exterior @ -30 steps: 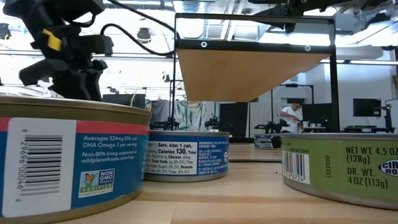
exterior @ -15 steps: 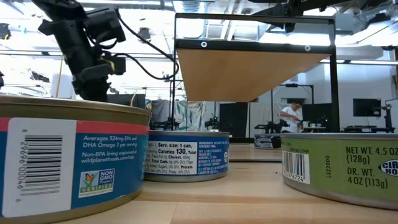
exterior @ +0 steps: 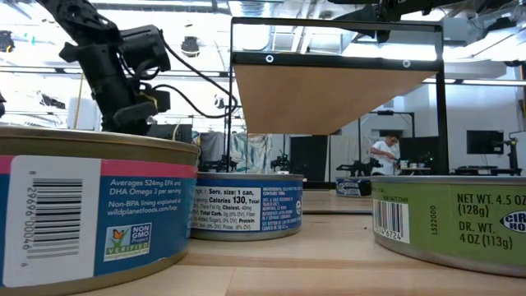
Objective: Stack canned seafood by type on shelf
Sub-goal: Put the red tuna can on the shelf
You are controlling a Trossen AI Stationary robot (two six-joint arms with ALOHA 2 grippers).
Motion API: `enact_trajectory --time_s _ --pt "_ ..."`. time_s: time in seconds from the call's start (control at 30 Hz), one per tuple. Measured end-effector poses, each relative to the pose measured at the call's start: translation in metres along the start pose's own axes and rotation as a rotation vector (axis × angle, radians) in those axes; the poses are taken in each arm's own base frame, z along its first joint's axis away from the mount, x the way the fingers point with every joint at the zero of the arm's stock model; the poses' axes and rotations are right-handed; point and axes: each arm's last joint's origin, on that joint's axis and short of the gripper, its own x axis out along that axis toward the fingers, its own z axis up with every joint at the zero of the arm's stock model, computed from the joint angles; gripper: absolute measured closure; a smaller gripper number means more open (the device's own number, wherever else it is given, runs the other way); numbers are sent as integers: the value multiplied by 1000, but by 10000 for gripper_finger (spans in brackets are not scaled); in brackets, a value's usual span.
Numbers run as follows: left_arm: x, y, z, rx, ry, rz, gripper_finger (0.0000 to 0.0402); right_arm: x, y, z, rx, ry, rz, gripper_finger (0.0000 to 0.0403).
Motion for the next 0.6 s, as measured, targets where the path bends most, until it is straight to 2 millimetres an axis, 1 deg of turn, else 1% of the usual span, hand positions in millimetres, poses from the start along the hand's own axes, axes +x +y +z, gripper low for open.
enact_trajectory --time_s 0.27,0.37,0.6 --pt "9 13 1 -63 54 9 369 0 0 0 4 0 0 85" --pt "16 14 2 -69 92 -27 374 0 0 0 4 0 0 85" --pt "36 14 -3 -28 181 -5 391 0 0 0 3 1 0 85"
